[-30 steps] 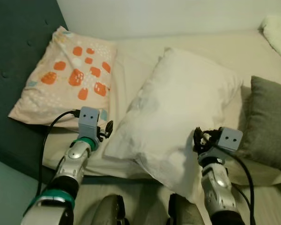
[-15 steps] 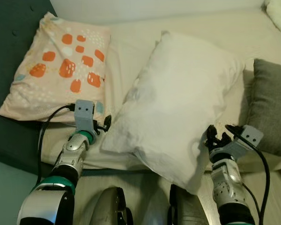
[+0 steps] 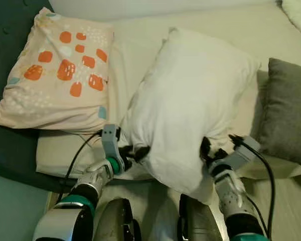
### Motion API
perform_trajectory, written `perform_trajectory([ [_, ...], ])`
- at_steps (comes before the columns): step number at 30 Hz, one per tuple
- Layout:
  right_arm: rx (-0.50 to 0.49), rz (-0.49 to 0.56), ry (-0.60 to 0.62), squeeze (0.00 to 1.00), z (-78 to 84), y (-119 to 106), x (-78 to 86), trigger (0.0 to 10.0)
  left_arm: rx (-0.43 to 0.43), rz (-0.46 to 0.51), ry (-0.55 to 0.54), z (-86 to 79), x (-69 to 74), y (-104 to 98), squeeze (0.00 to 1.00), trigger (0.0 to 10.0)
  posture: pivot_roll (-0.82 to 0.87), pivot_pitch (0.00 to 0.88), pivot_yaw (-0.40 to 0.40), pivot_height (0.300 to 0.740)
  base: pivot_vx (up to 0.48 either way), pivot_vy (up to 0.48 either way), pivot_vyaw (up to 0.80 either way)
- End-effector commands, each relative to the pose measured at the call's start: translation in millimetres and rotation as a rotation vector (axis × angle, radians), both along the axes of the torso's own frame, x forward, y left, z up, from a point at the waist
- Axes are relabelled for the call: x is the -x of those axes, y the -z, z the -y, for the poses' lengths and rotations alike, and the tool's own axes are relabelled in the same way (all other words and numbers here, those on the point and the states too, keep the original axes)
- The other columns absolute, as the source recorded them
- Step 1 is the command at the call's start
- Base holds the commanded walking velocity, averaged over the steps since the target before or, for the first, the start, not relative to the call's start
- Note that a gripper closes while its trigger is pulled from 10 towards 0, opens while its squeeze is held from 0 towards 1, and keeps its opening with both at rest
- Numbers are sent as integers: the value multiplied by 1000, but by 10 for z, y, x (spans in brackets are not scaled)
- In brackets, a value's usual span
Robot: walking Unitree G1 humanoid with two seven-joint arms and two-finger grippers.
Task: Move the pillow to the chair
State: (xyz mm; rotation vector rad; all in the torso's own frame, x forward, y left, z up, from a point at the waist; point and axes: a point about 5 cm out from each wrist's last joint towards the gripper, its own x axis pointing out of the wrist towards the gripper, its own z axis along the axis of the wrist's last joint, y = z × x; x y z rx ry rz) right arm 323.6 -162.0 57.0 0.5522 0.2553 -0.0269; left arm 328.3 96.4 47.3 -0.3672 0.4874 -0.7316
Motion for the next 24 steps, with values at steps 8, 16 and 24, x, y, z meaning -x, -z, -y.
perform_trajectory([
  [8, 24, -37, -259, 0, -546, -11, -101, 10000, 22, -79, 236, -75, 219, 148, 341, 10000, -49, 183, 167, 621, 0, 0, 0],
  [16, -26, 131, -159, 0, -556, -642, -530, 10000, 187, -53, 378, -27, 269, -20, 188, 10000, -13, 175, 185, 621, 0, 0, 0],
  [24, -10, 213, -64, 0, -339, -915, -664, 10000, 256, 36, 378, 2, 236, -240, 51, 10000, 8, 161, 187, 621, 0, 0, 0],
])
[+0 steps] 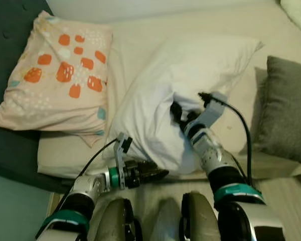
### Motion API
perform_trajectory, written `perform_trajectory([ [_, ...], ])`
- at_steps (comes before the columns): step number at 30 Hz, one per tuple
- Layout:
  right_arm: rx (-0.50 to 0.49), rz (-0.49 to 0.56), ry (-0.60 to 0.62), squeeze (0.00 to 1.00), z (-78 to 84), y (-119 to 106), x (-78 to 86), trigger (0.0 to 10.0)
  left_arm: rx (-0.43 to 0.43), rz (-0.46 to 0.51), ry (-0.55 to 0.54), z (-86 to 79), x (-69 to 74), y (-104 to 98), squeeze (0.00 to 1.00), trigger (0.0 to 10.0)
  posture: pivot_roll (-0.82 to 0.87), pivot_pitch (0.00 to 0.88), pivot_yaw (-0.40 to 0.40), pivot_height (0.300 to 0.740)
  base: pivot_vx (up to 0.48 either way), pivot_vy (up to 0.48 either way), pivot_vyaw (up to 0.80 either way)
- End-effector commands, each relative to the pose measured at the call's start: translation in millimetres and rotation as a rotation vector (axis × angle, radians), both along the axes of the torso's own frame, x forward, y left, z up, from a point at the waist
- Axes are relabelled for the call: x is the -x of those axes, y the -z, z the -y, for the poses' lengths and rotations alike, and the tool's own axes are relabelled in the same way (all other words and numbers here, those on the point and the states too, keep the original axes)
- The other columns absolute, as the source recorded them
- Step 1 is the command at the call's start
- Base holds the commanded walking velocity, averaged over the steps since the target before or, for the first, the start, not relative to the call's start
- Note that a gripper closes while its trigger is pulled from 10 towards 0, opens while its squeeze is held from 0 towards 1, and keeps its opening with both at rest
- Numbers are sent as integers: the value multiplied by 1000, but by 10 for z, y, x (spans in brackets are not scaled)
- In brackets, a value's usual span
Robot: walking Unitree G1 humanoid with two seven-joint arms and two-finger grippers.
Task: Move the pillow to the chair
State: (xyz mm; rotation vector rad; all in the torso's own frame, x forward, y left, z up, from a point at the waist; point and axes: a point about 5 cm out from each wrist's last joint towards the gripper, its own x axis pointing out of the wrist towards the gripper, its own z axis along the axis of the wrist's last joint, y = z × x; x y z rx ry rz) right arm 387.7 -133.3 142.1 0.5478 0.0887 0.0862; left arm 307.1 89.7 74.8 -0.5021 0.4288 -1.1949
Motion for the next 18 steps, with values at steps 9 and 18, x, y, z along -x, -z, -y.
perform_trajectory([
  [9, 220, -50, 248, 0, 662, 151, 91, 10000, -31, 109, -163, -347, -80, -197, 0, 10000, 15, 150, 208, 621, 0, 0, 0],
  [18, 377, -92, 469, 0, 1405, 121, 280, 10000, -142, 252, -244, -446, 13, -271, 0, 10000, 20, 127, 205, 621, 0, 0, 0],
])
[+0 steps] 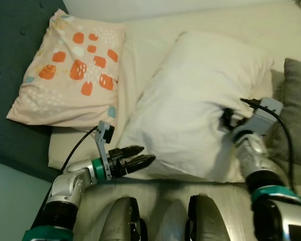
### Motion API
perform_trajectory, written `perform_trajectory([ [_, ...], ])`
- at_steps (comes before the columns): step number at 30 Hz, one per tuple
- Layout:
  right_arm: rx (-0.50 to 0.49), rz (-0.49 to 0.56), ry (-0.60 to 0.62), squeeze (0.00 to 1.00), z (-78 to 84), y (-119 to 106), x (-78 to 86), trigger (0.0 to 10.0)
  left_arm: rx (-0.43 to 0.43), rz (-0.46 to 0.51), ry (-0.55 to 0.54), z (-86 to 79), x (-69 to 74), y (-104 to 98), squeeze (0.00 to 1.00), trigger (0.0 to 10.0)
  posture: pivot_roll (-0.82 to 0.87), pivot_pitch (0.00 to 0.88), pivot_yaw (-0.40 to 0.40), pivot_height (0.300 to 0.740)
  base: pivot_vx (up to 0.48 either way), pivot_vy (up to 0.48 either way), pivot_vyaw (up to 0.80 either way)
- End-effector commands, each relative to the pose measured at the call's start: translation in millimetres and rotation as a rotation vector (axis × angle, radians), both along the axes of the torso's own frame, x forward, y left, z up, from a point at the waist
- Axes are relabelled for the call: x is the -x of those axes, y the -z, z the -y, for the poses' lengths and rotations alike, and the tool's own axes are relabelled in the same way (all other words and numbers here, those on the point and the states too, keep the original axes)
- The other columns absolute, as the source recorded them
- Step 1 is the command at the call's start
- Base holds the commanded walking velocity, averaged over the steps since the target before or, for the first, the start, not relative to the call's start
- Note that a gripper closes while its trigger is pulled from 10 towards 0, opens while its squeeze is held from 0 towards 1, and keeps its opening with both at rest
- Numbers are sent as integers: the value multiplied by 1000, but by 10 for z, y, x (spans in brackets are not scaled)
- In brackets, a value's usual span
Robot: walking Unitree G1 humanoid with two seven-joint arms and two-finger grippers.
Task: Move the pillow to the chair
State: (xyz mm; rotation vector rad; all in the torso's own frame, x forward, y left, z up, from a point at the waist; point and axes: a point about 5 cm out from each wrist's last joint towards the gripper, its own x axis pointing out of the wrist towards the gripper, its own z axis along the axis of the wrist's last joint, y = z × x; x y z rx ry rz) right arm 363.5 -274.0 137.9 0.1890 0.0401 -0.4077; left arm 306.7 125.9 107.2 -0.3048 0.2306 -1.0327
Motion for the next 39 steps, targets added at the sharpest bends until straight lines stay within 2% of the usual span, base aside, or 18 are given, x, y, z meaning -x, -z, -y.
perform_trajectory([
  [1, -32, -19, -33, 0, -15, 127, 59, 10000, -27, 27, -126, -112, -28, 35, 0, 10000, 19, 126, 204, 621, 0, 0, 0],
  [2, -32, -19, -33, 0, -15, 127, 59, 10000, -27, 27, -126, -112, -28, 35, 0, 10000, 19, 126, 204, 621, 0, 0, 0],
  [4, -141, -18, -113, 51, -82, 255, 107, 10000, 13, 37, -209, -153, -67, -13, 0, 10000, 19, 123, 200, 621, 0, 0, 0],
  [5, -200, -5, -147, 412, -118, 304, 130, 10000, 28, 37, -233, -167, -67, -38, 0, 10000, 23, 123, 198, 621, 0, 0, 0],
  [6, -200, -5, -147, 412, -118, 304, 130, 10000, 28, 37, -233, -167, -67, -38, 0, 10000, 23, 123, 198, 621, 0, 0, 0],
  [7, -305, 1, -186, 1000, -167, 383, 165, 10000, 44, 37, -251, -186, -63, -61, 0, 10000, 22, 124, 197, 621, 0, 0, 0],
  [9, -514, 46, -231, 1000, -238, 503, 242, 10000, 79, 22, -276, -224, -35, -97, 0, 10000, 23, 124, 196, 621, 0, 0, 0],
  [12, -610, 77, -249, 1000, -265, 543, 274, 10000, 89, 15, -286, -242, -25, -99, 0, 10000, 23, 124, 196, 621, 0, 0, 0],
  [14, -771, 132, -259, 1000, -309, 622, 332, 10000, 111, -1, -296, -264, 1, -89, 0, 10000, 21, 127, 199, 621, 0, 0, 0],
  [19, -861, 176, -242, 1000, -358, 696, 363, 10000, 132, -4, -305, -261, 10, -90, 0, 10000, 27, 134, 201, 621, 0, 0, 0],
  [22, -955, 215, -226, 1000, -474, 759, 347, 10000, 152, 6, -317, -239, 13, -110, 0, 10000, 27, 134, 201, 621, 0, 0, 0],
  [24, -1041, 237, -253, 1000, -689, 760, 278, 10000, 164, 8, -324, -214, 25, -128, 0, 10000, 39, 141, 198, 621, 0, 0, 0],
  [25, -1041, 237, -253, 1000, -689, 760, 278, 10000, 164, 8, -324, -214, 25, -128, 0, 10000, 39, 141, 198, 621, 0, 0, 0],
  [27, -1092, 241, -329, 1000, -949, 701, 200, 10000, 162, 0, -318, -204, 67, -124, 0, 10000, 53, 145, 193, 621, 0, 0, 0],
  [28, -1092, 241, -329, 1000, -949, 701, 200, 10000, 162, 0, -318, -204, 67, -124, 0, 10000, 53, 145, 193, 621, 0, 0, 0],
  [31, -1118, 237, -407, 1000, -1225, 622, 129, 10000, 155, -13, -315, -205, 122, -112, 0, 10000, 69, 147, 184, 621, 0, 0, 0],
  [37, -1165, 279, -469, 1000, -1457, 490, 52, 10000, 127, -27, -312, -204, 185, -71, 0, 10000, 85, 154, 173, 621, 0, 0, 0],
  [39, -1125, 291, -491, 1000, -1554, 409, 6, 10000, 101, -31, -296, -177, 231, -39, 0, 10000, 90, 157, 170, 621, 0, 0, 0],
])
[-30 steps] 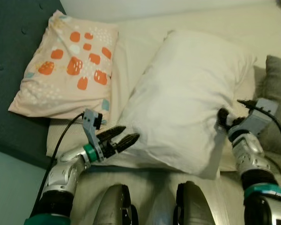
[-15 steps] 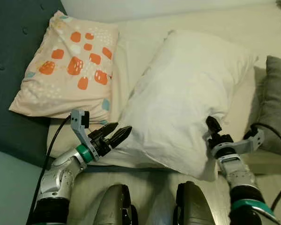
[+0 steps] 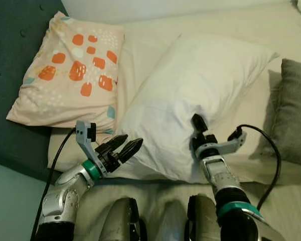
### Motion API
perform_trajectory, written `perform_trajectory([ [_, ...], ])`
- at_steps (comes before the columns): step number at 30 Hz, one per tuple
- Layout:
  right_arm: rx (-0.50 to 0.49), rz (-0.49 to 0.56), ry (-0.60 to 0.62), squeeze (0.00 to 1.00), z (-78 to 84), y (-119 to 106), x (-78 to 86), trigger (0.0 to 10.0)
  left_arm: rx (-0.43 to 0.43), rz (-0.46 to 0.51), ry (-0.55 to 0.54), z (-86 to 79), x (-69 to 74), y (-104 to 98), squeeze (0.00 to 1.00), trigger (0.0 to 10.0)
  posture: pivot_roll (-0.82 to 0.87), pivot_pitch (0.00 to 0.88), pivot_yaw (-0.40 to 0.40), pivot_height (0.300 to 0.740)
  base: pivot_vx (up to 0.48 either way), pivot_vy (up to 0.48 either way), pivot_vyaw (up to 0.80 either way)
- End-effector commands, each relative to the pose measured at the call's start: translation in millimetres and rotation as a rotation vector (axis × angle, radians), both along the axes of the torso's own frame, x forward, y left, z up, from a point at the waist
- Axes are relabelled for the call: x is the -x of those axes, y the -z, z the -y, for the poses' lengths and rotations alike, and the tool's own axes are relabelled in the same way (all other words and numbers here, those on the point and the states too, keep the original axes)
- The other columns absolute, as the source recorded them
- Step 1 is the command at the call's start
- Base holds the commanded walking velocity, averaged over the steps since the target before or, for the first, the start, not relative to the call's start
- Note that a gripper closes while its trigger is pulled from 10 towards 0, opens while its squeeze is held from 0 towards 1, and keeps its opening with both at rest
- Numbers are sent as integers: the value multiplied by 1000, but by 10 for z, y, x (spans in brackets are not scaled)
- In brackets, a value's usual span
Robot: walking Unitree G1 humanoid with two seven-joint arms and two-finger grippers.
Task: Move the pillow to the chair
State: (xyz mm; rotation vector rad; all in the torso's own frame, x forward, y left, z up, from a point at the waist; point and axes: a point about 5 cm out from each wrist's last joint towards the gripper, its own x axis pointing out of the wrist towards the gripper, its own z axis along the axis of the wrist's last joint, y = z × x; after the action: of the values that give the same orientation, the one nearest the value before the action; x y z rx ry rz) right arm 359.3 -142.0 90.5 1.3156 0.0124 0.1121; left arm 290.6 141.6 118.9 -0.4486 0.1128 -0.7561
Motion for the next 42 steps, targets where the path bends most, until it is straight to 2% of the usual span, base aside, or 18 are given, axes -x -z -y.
perform_trajectory([
  [1, 67, 32, -60, 1000, -269, -91, -51, 10000, -40, -35, 7, -9, 87, 91, 0, 10000, 90, 157, 170, 621, 0, 0, 0],
  [5, 228, 29, -55, 1000, -317, -117, -71, 10000, -49, -38, 12, 7, 113, 111, 0, 10000, 92, 163, 168, 621, 0, 0, 0],
  [7, 505, -29, -10, 1000, -276, -103, -81, 10000, -64, -42, 20, 27, 134, 131, 0, 10000, 92, 163, 168, 621, 0, 0, 0],
  [8, 505, -29, -10, 1000, -276, -103, -81, 10000, -64, -42, 20, 27, 134, 131, 0, 10000, 92, 163, 168, 621, 0, 0, 0],
  [9, 728, -76, 56, 1000, -165, -96, -84, 10000, -82, -42, 31, 47, 154, 135, 0, 10000, 101, 167, 172, 621, 0, 0, 0],
  [14, 837, -118, 186, 1000, 137, -135, -88, 10000, -96, -40, 40, 61, 170, 122, 0, 10000, 104, 168, 173, 621, 0, 0, 0],
  [16, 877, -157, 270, 1000, 434, -163, -79, 10000, -100, -40, 38, 56, 173, 113, 0, 10000, 102, 168, 176, 621, 0, 0, 0],
  [19, 894, -178, 299, 1000, 591, -174, -72, 10000, -104, -40, 36, 48, 176, 110, 0, 10000, 94, 165, 180, 621, 0, 0, 0],
  [22, 778, -153, 243, 1000, 604, -153, -78, 10000, -97, -45, 35, 48, 172, 117, 0, 10000, 84, 163, 185, 621, 0, 0, 0],
  [24, 622, -117, 113, 1000, 417, -76, -82, 10000, -92, -50, 36, 65, 170, 124, 0, 10000, 82, 161, 187, 621, 0, 0, 0],
  [25, 622, -117, 113, 1000, 417, -76, -82, 10000, -92, -50, 36, 65, 170, 124, 0, 10000, 82, 161, 187, 621, 0, 0, 0],
  [26, 576, -103, 25, 1000, 256, -15, -67, 10000, -91, -51, 37, 75, 170, 125, 0, 10000, 84, 158, 186, 621, 0, 0, 0],
  [35, 486, -123, -239, 965, -415, 250, 101, 10000, -84, -52, 31, 73, 167, 109, 0, 10000, 88, 154, 184, 621, 0, 0, 0],
  [37, 486, -123, -239, 965, -415, 250, 101, 10000, -84, -52, 31, 73, 167, 109, 0, 10000, 88, 154, 184, 621, 0, 0, 0],
  [38, 500, -121, -261, 0, -485, 266, 120, 10000, -87, -52, 30, 71, 169, 112, 0, 10000, 91, 146, 178, 621, 0, 0, 0],
  [40, 529, -116, -280, 0, -537, 279, 136, 9686, -94, -50, 20, 63, 165, 118, 0, 10000, 92, 144, 175, 621, 0, 0, 0],
  [41, 570, -112, -290, 0, -548, 285, 142, 5686, -101, -48, 8, 55, 157, 123, 0, 10000, 92, 144, 175, 621, 0, 0, 0],
  [42, 595, -103, -293, 0, -547, 285, 143, 0, -103, -48, 0, 47, 150, 125, 0, 10000, 92, 144, 175, 621, 0, 0, 0],
])
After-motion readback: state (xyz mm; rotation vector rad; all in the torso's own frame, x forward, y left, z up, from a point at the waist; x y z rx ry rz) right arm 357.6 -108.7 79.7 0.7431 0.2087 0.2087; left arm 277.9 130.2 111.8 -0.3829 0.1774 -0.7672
